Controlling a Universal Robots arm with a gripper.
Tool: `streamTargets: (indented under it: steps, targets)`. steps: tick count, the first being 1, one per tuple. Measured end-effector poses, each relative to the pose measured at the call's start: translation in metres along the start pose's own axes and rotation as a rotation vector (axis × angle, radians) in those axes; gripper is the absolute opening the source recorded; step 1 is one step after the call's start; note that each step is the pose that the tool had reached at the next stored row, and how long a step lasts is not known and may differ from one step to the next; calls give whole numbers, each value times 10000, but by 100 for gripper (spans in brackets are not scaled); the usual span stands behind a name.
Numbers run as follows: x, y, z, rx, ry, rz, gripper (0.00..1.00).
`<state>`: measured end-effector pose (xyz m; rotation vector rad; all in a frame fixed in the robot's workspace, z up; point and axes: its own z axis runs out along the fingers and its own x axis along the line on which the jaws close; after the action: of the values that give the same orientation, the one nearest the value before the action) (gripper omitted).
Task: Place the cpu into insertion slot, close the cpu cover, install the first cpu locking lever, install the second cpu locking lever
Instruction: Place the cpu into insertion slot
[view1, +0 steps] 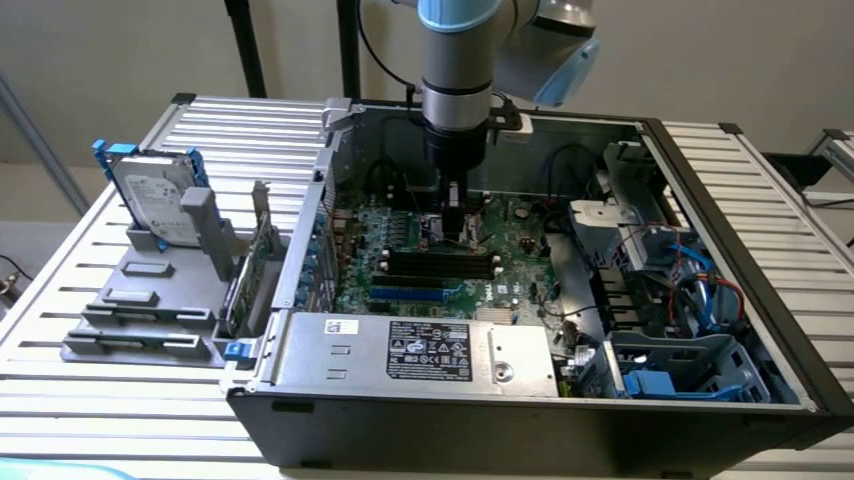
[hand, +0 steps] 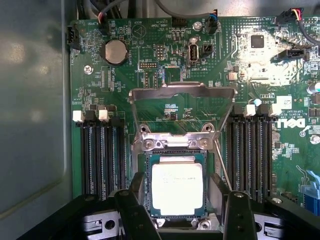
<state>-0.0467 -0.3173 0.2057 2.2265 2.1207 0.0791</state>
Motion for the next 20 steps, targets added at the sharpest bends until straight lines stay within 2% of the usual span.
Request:
streamTargets:
  steps: [1,2,3,6,7,8,9,10,11,14,17,20]
  targets:
    - [-3,1,-7,2,0,0,60]
    - [-6,1,-13,3,1,0,54]
    - [-10,0,-18,2,2,0,54]
    - [-27,-4,-40,5,0,-1,36]
    - [-37,-11,-51,6,0,1,36]
    - [-49,-20,-64,6,0,-1,30]
    - [-61,-35,-77,6,0,-3,24]
    - [-75,-58,-88,5,1,-2,24]
    - [-90,-89,-100,5,0,-2,13]
    - [-130,-206,-141,6,5,-1,11]
    - [-159,-333,-199,7,61,3,11]
    - [-174,-464,-271,16,189,14,11]
